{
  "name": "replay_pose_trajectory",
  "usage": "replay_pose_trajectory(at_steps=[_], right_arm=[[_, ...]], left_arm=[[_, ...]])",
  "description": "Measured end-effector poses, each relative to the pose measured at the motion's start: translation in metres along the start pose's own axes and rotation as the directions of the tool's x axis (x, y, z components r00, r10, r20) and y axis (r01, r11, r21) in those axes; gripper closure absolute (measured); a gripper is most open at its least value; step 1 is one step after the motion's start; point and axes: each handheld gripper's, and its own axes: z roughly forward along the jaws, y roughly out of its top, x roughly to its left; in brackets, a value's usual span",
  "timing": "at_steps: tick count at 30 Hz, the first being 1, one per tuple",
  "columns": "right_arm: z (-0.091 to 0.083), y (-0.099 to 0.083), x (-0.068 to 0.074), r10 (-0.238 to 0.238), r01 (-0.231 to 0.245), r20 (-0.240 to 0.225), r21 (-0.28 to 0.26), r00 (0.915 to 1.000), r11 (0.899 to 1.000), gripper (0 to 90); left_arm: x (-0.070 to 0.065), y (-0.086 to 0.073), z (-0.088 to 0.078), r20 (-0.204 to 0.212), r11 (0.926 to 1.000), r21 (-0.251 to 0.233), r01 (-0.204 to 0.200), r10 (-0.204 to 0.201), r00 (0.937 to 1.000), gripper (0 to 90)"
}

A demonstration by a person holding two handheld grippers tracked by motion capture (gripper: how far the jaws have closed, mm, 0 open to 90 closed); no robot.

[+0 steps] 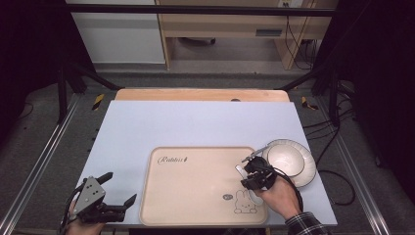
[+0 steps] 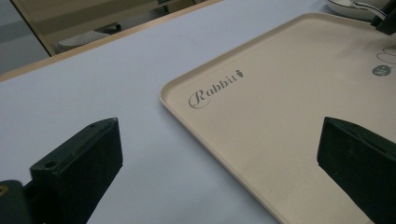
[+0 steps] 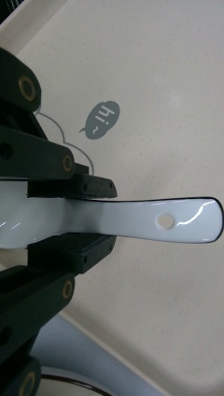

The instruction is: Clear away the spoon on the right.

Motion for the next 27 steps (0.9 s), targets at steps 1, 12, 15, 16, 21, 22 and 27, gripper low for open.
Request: replay_pose_trajectory(at_steps=[1, 12, 15, 16, 21, 22, 27], right_arm=[[0.001, 0.000, 0.000, 0.000, 0.000, -0.003, -0.001, 1.0000, 1.000, 71.8], [-0.009, -0.001, -0.003, 0.014, -0.015, -0.018, -0.060, 0.9997, 0.998, 59.5], [-0.012, -0.002, -0.002, 0.017, -0.019, -0.024, -0.082, 0.9996, 0.996, 59.2], [-0.013, -0.002, -0.001, 0.016, -0.018, -0.026, -0.089, 0.9995, 0.996, 59.7], [-0.018, -0.004, 0.001, -0.001, -0.003, -0.028, -0.132, 0.9996, 0.991, 64.5], [-0.019, -0.004, 0.003, 0.007, -0.011, -0.032, -0.139, 0.9995, 0.990, 65.9], [-0.020, -0.003, 0.006, -0.014, 0.005, -0.048, -0.174, 0.9988, 0.985, 71.6]], left_arm=[[0.000, 0.000, 0.000, 0.000, 1.0000, 0.000, 0.000, 0.000, 1.0000, 0.0], [0.000, 0.000, 0.000, -0.002, 1.0000, 0.001, 0.000, 0.000, 1.0000, 0.0], [0.000, 0.000, 0.000, -0.001, 1.0000, 0.002, -0.001, 0.001, 1.0000, 0.0], [0.000, 0.000, 0.000, -0.002, 1.0000, 0.002, -0.002, 0.002, 1.0000, 0.0], [0.000, 0.000, -0.001, -0.004, 1.0000, 0.001, -0.001, 0.001, 1.0000, 0.0], [0.000, 0.000, -0.001, -0.004, 1.0000, 0.000, 0.000, 0.000, 1.0000, 0.0], [0.000, 0.000, -0.001, -0.005, 1.0000, 0.001, -0.001, 0.001, 1.0000, 0.0]])
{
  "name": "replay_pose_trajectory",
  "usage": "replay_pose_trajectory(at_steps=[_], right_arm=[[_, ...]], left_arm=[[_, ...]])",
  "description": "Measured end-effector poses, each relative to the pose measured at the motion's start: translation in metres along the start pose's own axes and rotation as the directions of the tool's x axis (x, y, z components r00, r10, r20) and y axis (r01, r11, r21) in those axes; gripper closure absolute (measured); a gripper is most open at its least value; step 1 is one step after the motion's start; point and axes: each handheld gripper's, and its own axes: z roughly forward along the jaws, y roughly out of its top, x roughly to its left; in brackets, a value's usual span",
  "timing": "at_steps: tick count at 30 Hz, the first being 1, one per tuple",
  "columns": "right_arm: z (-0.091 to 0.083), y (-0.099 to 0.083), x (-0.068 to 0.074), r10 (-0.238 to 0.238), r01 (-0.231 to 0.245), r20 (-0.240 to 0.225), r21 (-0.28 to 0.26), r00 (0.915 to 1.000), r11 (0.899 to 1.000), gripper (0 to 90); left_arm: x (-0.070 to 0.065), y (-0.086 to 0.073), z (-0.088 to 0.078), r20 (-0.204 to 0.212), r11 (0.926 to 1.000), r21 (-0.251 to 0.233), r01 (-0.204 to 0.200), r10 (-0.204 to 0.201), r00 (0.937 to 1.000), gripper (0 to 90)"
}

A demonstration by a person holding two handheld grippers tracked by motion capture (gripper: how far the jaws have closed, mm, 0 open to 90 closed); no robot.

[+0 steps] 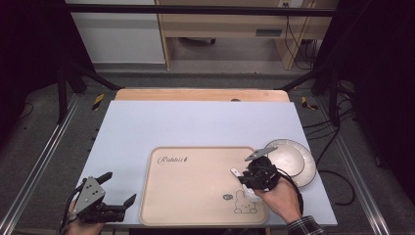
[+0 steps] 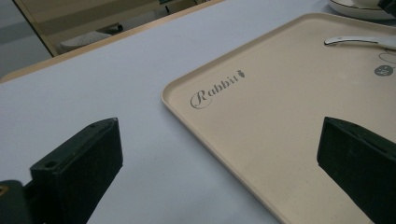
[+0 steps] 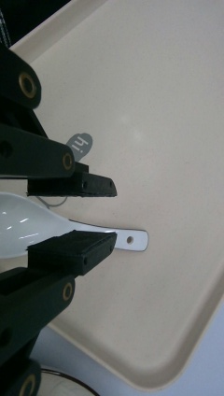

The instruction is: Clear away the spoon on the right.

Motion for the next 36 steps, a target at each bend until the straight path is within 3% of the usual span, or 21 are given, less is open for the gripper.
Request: replay_pose_trajectory(at_steps=[12, 14, 18, 23, 36], right_arm=[[0.013, -0.001, 0.007, -0.041, 0.041, -0.008, -0.031, 0.9991, 0.999, 89.8], [0.017, -0.002, 0.008, -0.031, 0.030, -0.007, -0.032, 0.9995, 0.999, 90.0], [0.021, -0.004, 0.009, -0.065, 0.065, 0.004, -0.046, 0.9979, 0.997, 90.0], [0.022, -0.006, 0.009, -0.075, 0.075, 0.006, -0.065, 0.9972, 0.995, 90.0], [0.028, -0.017, 0.004, -0.028, 0.028, -0.005, -0.052, 0.9996, 0.998, 90.0]], left_arm=[[0.000, 0.000, -0.001, -0.001, 1.0000, -0.002, 0.000, 0.000, 1.0000, 0.0], [0.000, 0.000, -0.001, -0.001, 1.0000, -0.003, 0.000, 0.000, 1.0000, 0.0], [0.000, 0.000, -0.001, 0.001, 1.0000, -0.003, -0.002, 0.002, 1.0000, 0.0], [0.001, 0.000, -0.001, 0.002, 1.0000, -0.005, 0.000, 0.000, 1.0000, 0.0], [0.002, 0.000, -0.001, 0.004, 1.0000, -0.006, 0.003, -0.003, 1.0000, 0.0]])
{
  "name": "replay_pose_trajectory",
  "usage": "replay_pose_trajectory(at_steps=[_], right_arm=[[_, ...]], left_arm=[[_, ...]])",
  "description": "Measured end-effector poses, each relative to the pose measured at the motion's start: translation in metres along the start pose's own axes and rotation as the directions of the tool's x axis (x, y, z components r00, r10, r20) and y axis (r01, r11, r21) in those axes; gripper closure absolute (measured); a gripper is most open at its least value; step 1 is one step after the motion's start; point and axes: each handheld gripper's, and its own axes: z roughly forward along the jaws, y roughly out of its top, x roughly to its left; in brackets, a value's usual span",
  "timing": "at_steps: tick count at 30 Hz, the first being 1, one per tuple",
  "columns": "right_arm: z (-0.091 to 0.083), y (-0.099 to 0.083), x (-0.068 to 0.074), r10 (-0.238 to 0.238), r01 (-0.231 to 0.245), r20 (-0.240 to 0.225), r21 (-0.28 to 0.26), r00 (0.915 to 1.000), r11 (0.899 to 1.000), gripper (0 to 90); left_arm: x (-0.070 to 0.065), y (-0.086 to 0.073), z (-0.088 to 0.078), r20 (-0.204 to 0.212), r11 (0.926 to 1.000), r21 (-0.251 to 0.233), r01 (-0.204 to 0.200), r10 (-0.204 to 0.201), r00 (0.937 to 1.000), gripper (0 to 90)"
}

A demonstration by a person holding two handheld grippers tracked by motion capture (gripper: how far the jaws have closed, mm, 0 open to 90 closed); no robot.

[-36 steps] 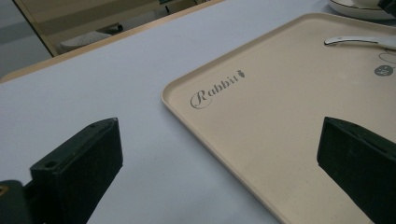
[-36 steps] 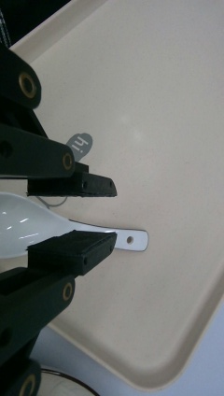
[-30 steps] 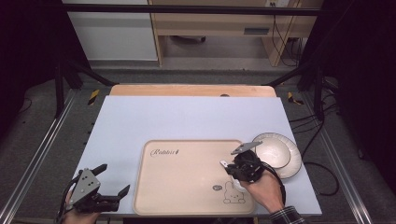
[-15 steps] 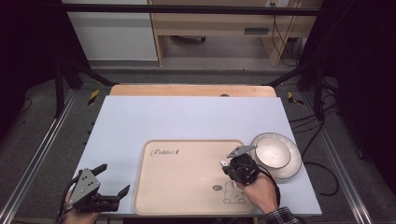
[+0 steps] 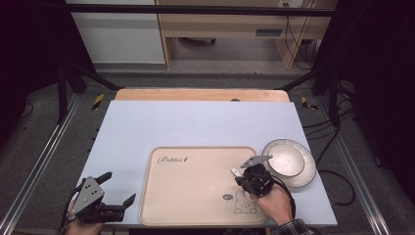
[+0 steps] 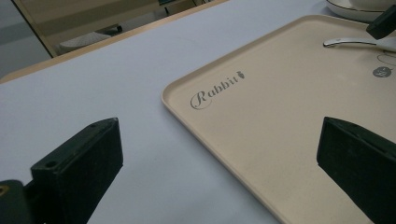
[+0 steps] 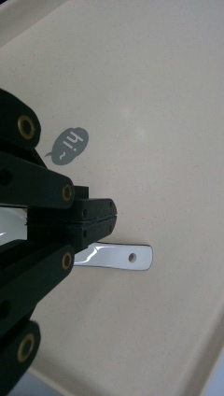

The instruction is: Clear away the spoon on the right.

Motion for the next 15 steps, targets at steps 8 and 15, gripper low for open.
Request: replay_pose_trajectory(at_steps=[8, 15], right_arm=[[0.010, -0.002, -0.001, 0.030, -0.030, -0.002, 0.060, 0.9996, 0.998, 90.0], [0.012, -0.002, -0.005, 0.046, -0.047, 0.021, 0.067, 0.9987, 0.997, 90.0]], left_arm=[[0.000, 0.000, 0.000, 0.000, 1.0000, 0.004, -0.003, 0.003, 1.0000, 0.0], [0.000, 0.000, 0.001, 0.000, 1.0000, 0.006, -0.006, 0.006, 1.0000, 0.0]])
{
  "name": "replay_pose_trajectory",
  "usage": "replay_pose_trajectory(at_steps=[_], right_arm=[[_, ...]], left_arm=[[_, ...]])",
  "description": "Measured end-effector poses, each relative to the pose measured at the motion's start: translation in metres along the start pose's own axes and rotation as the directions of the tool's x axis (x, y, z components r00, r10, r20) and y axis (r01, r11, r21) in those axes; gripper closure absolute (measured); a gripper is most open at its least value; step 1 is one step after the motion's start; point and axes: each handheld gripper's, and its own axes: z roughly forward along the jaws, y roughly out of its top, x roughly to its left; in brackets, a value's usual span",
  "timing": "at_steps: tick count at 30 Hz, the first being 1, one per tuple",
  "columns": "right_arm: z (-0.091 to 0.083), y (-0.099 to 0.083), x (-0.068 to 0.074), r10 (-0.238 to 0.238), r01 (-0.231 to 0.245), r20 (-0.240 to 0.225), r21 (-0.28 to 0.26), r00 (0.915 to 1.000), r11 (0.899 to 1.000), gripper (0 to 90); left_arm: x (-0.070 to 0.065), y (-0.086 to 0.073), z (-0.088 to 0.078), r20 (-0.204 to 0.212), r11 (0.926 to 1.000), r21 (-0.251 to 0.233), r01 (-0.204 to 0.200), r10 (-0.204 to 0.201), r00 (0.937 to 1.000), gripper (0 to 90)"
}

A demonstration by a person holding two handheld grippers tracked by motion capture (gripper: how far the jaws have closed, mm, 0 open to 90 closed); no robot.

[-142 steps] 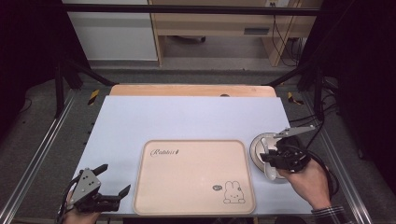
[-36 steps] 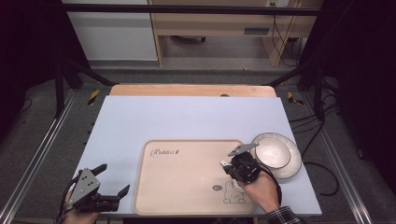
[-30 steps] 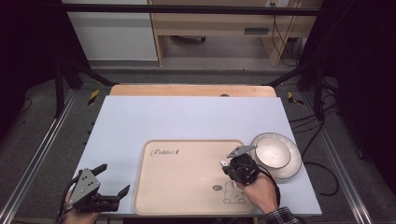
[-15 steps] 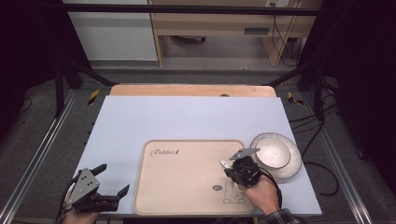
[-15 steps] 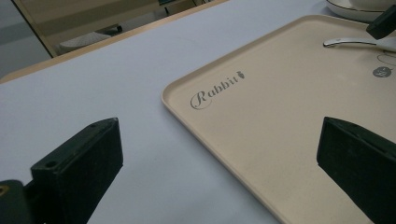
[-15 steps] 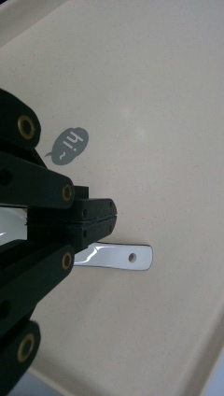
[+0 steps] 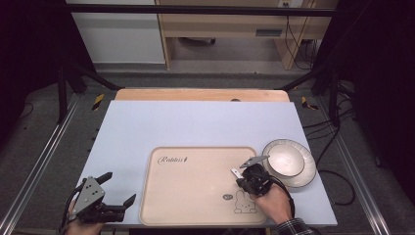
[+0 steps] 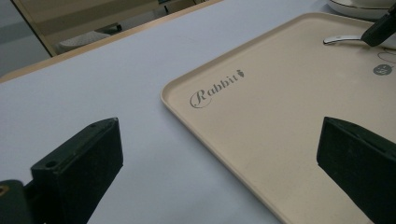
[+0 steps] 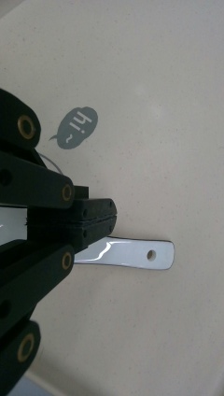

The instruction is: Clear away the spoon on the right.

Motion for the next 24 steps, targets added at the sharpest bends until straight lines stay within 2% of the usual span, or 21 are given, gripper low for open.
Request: replay_pose_trajectory(at_steps=[3, 6, 7, 14, 15, 16, 23, 24], right_arm=[[0.000, 0.000, -0.002, 0.007, -0.007, 0.005, 0.004, 1.0000, 1.000, 90.0], [0.001, -0.001, -0.005, -0.009, 0.009, 0.011, 0.007, 0.9999, 1.000, 90.0], [0.001, -0.001, -0.005, 0.009, -0.009, 0.013, 0.008, 0.9999, 1.000, 90.0], [0.002, -0.001, -0.009, 0.025, -0.025, 0.030, 0.007, 0.9992, 1.000, 90.0], [0.002, -0.001, -0.010, 0.014, -0.014, 0.032, 0.010, 0.9994, 1.000, 90.0], [0.002, -0.001, -0.010, 0.026, -0.026, 0.031, 0.008, 0.9992, 1.000, 90.0], [0.002, -0.001, -0.011, 0.033, -0.033, 0.030, 0.008, 0.9990, 0.999, 89.9], [0.002, -0.001, -0.012, 0.016, -0.017, 0.029, 0.008, 0.9994, 1.000, 89.9]], left_arm=[[0.000, 0.000, 0.000, 0.000, 1.0000, 0.001, 0.000, 0.000, 1.0000, 0.0], [-0.001, 0.000, 0.001, -0.001, 1.0000, 0.004, -0.003, 0.003, 1.0000, 0.0], [-0.001, 0.000, 0.001, -0.001, 1.0000, 0.005, -0.003, 0.003, 1.0000, 0.0], [-0.001, 0.000, 0.001, -0.001, 1.0000, 0.007, -0.006, 0.006, 1.0000, 0.0], [-0.001, 0.000, 0.001, 0.000, 1.0000, 0.007, -0.006, 0.006, 1.0000, 0.0], [-0.001, 0.000, 0.001, 0.000, 1.0000, 0.007, -0.006, 0.006, 1.0000, 0.0], [-0.001, 0.000, 0.001, -0.001, 0.9999, 0.009, -0.010, 0.010, 1.0000, 0.1], [-0.001, 0.000, 0.001, -0.001, 0.9999, 0.009, -0.010, 0.010, 1.0000, 0.1]])
